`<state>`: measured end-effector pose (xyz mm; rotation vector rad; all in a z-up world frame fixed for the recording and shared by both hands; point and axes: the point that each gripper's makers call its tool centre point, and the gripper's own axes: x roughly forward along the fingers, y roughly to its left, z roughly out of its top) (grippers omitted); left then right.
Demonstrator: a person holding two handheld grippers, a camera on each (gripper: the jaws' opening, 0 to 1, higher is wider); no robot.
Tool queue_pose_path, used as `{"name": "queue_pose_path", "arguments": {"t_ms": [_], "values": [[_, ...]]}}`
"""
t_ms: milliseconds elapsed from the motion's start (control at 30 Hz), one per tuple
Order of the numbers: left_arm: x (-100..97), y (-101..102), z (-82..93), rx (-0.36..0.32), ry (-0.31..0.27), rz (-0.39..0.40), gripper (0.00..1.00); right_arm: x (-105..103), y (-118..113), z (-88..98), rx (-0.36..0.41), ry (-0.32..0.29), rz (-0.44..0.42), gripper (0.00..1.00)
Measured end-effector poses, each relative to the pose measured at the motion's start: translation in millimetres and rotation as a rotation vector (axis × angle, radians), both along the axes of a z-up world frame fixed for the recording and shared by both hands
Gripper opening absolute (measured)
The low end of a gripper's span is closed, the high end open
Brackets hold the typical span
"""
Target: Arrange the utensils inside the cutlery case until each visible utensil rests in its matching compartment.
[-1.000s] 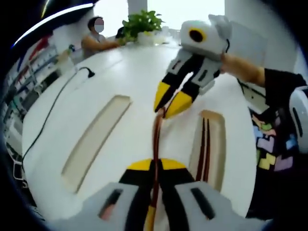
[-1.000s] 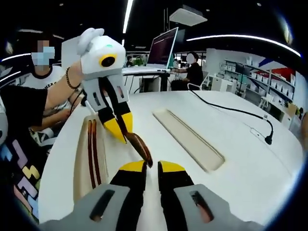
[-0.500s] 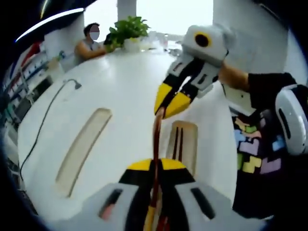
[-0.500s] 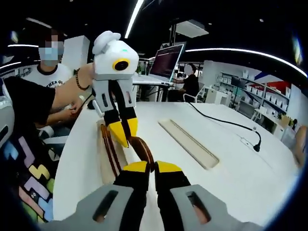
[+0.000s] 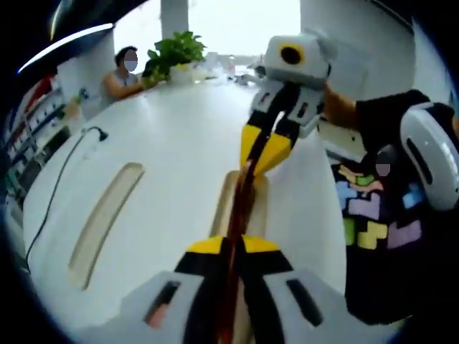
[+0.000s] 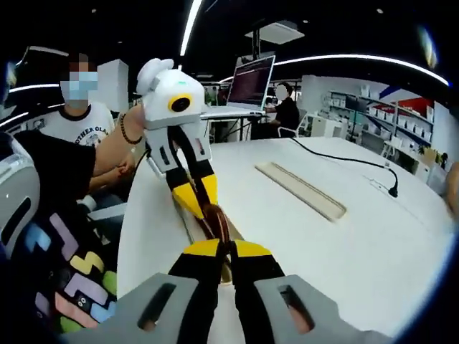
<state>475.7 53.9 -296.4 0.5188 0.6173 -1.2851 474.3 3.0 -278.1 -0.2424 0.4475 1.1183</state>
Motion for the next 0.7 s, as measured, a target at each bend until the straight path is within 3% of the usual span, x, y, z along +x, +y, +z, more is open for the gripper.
{"name": "queue_pose_path", "arguments": {"t_ms": [300,367,400,467,700], "values": [[4.1,12,-3.8,0.012,-0.033,0.009,0.10,0,1,-5.2,0.029,0.101,-0.009,0.04],[5.3,14,-2.3,0.007,-0.037,0.014,0.13,-5,-1,-9.0,0.029,0.199,-0.030,0.04],[5.5,15,-1.8,0.005,-0.038,0.019,0.13,-3,0,-6.8,0.041,0.188,-0.019,0.04],[3.4,17,-0.8,-0.001,-0.045,0.020,0.13,-5,0,-6.9,0.050,0.242,-0.028,0.04],[2.2,26,1.8,-0.007,-0.073,0.027,0.13,-6,3,-9.8,0.068,0.311,-0.015,0.04]]}}
